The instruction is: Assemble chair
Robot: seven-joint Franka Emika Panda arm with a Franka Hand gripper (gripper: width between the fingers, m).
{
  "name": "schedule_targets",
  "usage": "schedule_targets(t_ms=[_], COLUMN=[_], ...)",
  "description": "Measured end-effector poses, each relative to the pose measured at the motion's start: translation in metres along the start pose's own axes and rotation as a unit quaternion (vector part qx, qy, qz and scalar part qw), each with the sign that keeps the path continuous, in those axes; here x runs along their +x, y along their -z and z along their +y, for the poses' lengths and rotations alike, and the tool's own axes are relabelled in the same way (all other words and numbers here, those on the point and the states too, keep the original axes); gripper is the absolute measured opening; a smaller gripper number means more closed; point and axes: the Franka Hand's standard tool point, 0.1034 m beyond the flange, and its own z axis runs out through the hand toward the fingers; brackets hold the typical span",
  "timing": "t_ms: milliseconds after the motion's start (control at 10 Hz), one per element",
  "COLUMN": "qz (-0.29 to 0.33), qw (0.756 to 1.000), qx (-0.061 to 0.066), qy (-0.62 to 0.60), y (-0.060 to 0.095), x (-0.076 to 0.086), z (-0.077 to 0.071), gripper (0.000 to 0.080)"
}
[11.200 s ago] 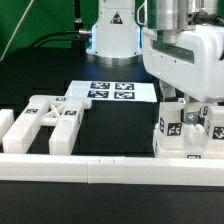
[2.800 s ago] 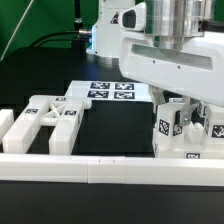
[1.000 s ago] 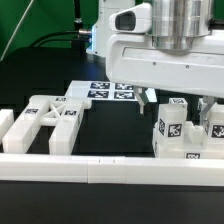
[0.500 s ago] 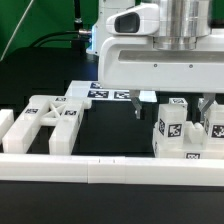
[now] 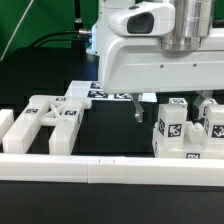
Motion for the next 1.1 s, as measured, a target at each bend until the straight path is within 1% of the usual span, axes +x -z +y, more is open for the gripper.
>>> schedule_targets(t_ms=[100,200,300,400,500,700,900,1100], qz=[-0.002,-0.003,-0.003,-0.003,-0.003,-0.003,-0.003,-0.004], qw=[1.000,0.999,1.000,1.000,1.000,1.000,0.997,0.987], qx=[-0.001,-0.001,-0.001,-0.001,-0.001,-0.001,0.000,0.000], qy=[0.029,0.034,0.031,0.024,0.017,0.016,-0.071,-0.160], y=[0.0021,0.0029,0.0022,0.0022,0.0020,0.0020,0.0019,0.0011], x=[0.0020,0.0023,0.0016,0.0016,0.0015,0.0015,0.0015,0.0003], z=[0.0006,0.0030,0.0045,0.0042,0.0044,0.0046,0.0042,0.0009], gripper=[0.0624,0.0624,0.0448,0.0448,0.0287,0.0287,0.0287,0.0287])
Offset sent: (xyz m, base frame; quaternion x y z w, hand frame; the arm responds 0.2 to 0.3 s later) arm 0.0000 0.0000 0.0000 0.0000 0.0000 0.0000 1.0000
